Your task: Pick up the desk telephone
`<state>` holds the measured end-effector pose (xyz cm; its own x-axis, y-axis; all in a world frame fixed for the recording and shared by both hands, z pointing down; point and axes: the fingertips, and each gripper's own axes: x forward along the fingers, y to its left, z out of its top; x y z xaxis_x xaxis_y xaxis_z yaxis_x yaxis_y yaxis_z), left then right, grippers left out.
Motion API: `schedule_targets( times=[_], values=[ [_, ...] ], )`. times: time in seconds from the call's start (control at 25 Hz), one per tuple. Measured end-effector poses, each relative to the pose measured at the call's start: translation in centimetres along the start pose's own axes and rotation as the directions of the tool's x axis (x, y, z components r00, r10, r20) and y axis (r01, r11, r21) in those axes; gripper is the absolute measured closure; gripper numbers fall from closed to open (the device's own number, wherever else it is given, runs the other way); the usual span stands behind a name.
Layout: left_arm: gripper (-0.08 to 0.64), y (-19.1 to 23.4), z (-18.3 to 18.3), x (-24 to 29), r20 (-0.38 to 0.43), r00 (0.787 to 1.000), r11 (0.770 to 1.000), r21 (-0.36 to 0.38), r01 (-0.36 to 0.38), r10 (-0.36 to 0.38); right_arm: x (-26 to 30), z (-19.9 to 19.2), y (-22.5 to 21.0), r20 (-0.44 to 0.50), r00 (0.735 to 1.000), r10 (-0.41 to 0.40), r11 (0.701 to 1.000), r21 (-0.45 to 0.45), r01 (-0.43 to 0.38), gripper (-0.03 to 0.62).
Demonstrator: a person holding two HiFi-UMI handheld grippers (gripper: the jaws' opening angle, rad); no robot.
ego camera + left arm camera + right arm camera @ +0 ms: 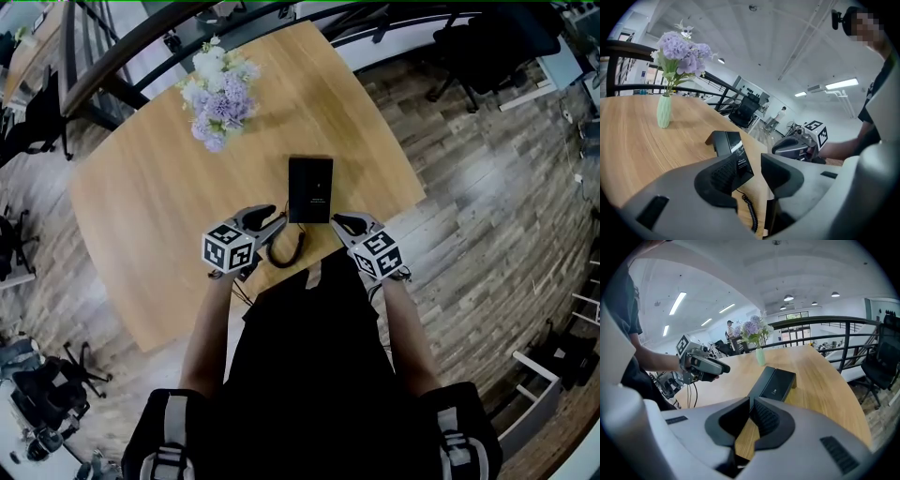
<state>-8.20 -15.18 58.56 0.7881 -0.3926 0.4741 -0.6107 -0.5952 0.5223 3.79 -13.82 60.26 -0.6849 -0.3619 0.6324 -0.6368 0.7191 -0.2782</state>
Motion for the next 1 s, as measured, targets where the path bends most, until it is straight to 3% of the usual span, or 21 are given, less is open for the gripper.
schedule_targets(
  times=[0.32,0.8,0.84,0.92,1.0],
  values=[
    [0.334,0.4,-1.5,2.8,-0.071,0.995,0.996,-0.057,0.064,-0.068,1.1,-1.1,-1.1,-0.027,0.999,0.037,0.998,0.048,-0.036,0.554],
    [0.279,2.9,-3.1,6.1,-0.146,0.987,0.992,-0.112,0.057,-0.073,3.3,-2.1,-3.5,-0.065,0.996,0.066,0.993,0.099,-0.059,0.551],
    [0.274,3.2,-3.3,6.3,-0.15,0.986,0.992,-0.116,0.054,-0.071,3.6,-2.2,-3.7,-0.069,0.995,0.067,0.992,0.107,-0.06,0.544],
    [0.268,3.6,-3.5,6.9,-0.161,0.985,0.992,-0.117,0.048,-0.067,4.2,-2.5,-4.2,-0.079,0.994,0.073,0.99,0.123,-0.063,0.456],
    [0.264,3.9,-3.6,7.4,-0.175,0.983,0.992,-0.114,0.044,-0.064,4.7,-2.7,-4.5,-0.09,0.993,0.078,0.99,0.127,-0.066,0.426]
  ],
)
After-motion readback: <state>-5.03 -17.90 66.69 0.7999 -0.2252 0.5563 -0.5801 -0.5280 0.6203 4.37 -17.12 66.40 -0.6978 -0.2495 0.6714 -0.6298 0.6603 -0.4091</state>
